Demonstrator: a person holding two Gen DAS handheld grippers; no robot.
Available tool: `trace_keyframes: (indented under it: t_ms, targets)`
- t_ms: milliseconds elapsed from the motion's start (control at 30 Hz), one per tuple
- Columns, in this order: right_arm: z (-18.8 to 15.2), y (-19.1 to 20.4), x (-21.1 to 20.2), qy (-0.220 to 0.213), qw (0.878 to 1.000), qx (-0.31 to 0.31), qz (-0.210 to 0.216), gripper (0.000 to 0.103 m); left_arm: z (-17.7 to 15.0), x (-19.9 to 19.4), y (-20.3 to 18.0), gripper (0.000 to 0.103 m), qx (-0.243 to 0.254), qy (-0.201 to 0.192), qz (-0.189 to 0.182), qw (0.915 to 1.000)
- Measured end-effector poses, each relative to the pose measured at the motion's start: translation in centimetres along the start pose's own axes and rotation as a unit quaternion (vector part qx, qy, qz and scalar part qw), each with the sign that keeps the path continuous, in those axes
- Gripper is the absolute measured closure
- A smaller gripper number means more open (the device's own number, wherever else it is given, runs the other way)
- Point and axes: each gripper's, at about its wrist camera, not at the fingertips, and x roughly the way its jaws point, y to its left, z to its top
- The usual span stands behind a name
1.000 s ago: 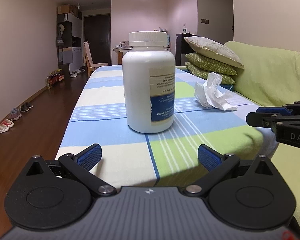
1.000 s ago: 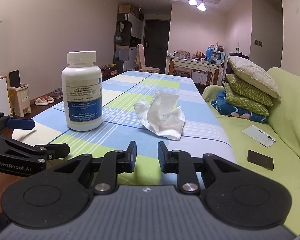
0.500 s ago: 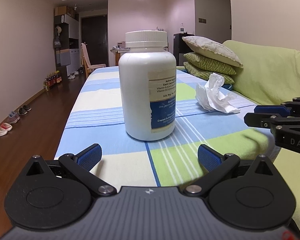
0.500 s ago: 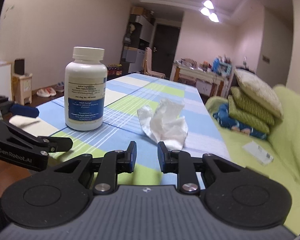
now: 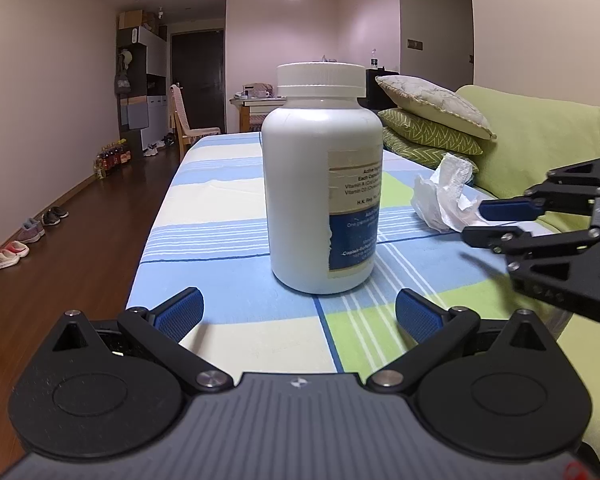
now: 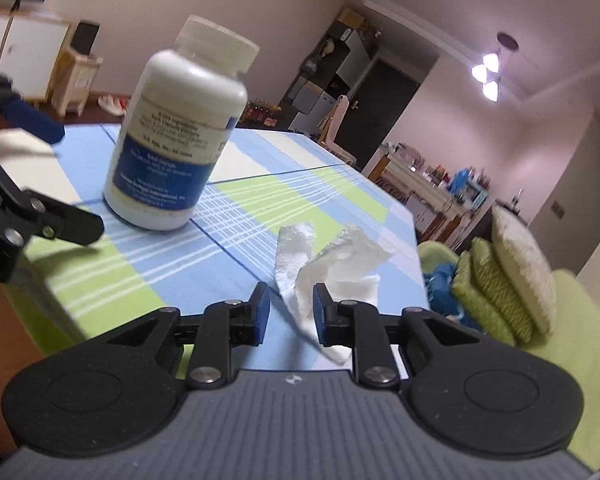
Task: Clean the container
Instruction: 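Close the right gripper on the white tissue and lift it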
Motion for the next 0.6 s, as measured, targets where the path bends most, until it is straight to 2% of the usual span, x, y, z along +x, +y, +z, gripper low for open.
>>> trace_keyframes:
  t_ms: [233,333,400,600]
  targets:
    - [0.8,0.5,1.5,0.009,1.0,-0.026,0.002,0.083,0.2,0.4,0.2,0.001,-0.004,0.001,-0.003,1.0]
    - [0.9,0.5,2.3,0.023,0.999,-0.029,-0.004,0.078,0.2,0.6,0.3,0.001,-0.007,0.002,-0.003,1.0]
    - [1.1,0.2,2.9,0.026,0.999,-0.024,-0.015,0.078,0.1,0.6,0.3,0.001,-0.008,0.003,-0.004,1.0]
    - [1.1,-0.8,4.0,0.033,0.999,0.008,-0.013,0.08,0.0,0.8,0.5,0.001,-0.008,0.003,-0.007,0.9999]
